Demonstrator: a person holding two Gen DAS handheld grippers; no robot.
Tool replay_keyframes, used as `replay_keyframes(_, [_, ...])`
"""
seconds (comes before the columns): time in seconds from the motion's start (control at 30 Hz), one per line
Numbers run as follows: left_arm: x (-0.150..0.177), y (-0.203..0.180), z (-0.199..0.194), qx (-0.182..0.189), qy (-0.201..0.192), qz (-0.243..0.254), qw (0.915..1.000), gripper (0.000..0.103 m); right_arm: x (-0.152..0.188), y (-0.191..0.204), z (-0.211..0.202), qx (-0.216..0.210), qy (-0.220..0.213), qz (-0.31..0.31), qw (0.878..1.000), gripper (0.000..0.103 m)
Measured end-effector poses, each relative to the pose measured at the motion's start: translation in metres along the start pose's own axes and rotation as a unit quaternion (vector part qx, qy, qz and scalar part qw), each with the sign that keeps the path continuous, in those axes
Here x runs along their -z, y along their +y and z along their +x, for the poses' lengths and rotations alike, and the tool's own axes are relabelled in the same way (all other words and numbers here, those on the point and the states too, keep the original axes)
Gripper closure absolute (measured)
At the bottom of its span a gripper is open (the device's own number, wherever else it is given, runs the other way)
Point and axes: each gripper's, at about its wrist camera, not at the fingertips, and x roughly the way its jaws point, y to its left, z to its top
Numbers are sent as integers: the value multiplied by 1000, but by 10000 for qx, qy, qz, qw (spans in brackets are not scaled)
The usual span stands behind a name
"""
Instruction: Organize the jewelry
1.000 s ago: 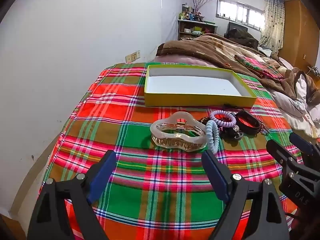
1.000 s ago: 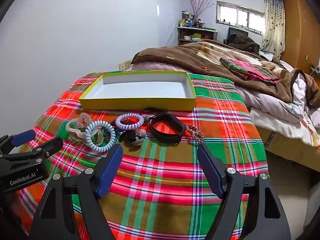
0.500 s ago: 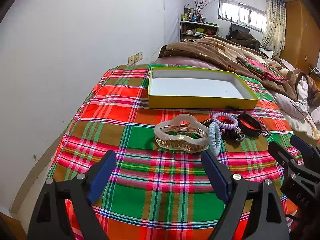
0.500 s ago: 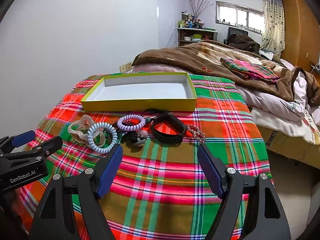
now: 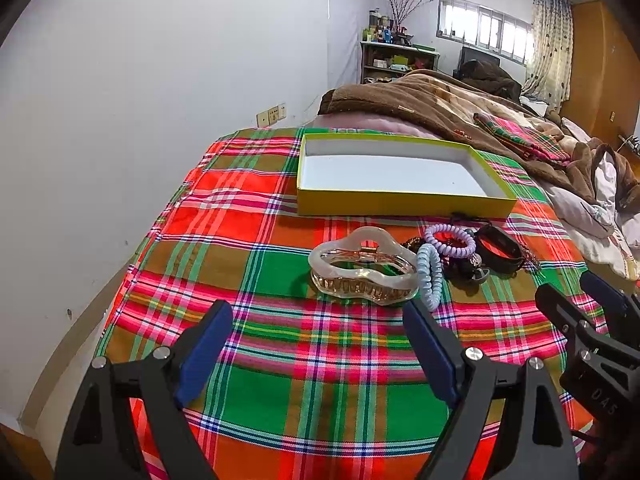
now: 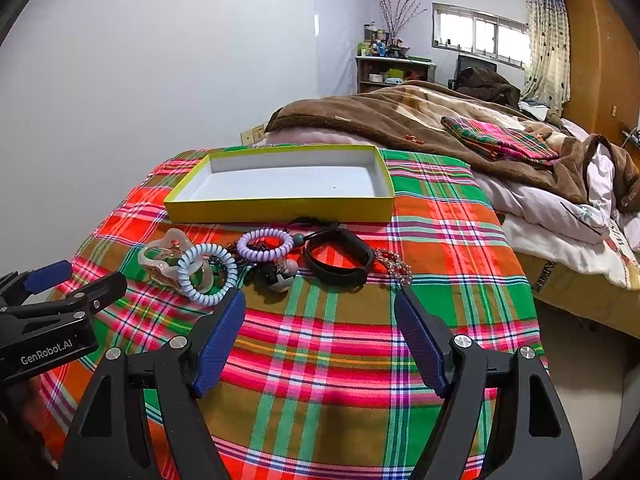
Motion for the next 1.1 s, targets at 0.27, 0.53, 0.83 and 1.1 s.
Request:
replay_keyframes(0.27, [1, 0, 0, -13, 7, -14, 10000, 15, 0, 0, 0, 6, 7, 2, 10000, 26])
replay_keyframes(0.53, [1, 2, 0, -15, -7, -39, 10000, 14, 0, 1, 0, 1, 9, -2, 10000, 26])
replay_keyframes(0.83, [0, 3, -1, -18, -2, -37, 10000, 15, 0, 1, 0, 10, 1, -1, 10000, 26])
replay_keyframes(1.1, [0, 2, -2, -23, -7, -43, 10000, 14, 0, 0, 0, 4, -1, 4, 10000, 26])
